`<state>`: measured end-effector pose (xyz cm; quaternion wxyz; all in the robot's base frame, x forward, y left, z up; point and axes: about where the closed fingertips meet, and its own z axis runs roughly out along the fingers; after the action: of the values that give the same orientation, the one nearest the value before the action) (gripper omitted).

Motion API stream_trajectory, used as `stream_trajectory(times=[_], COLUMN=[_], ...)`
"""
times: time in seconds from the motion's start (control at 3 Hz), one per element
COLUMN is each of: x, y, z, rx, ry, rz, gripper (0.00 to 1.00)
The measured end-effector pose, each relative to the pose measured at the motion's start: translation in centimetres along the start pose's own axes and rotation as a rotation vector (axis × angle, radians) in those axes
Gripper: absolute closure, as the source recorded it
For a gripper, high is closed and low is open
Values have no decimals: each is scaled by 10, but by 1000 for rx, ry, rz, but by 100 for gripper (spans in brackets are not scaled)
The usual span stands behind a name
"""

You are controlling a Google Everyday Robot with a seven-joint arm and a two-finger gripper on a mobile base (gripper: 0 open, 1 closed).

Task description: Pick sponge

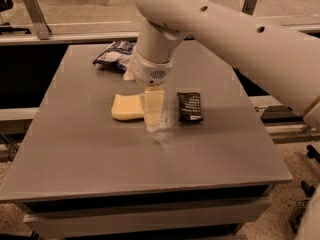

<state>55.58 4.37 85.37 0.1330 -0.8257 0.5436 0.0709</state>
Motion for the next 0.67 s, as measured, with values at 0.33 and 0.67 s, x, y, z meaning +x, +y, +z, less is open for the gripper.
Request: stream_trajectory(times=[0.33, 0.67], x=[14, 25], y=[-6, -4], z=[5, 10], rx=[1, -4], ry=[-20, -35], rz=[2, 4], gripper=[0, 18])
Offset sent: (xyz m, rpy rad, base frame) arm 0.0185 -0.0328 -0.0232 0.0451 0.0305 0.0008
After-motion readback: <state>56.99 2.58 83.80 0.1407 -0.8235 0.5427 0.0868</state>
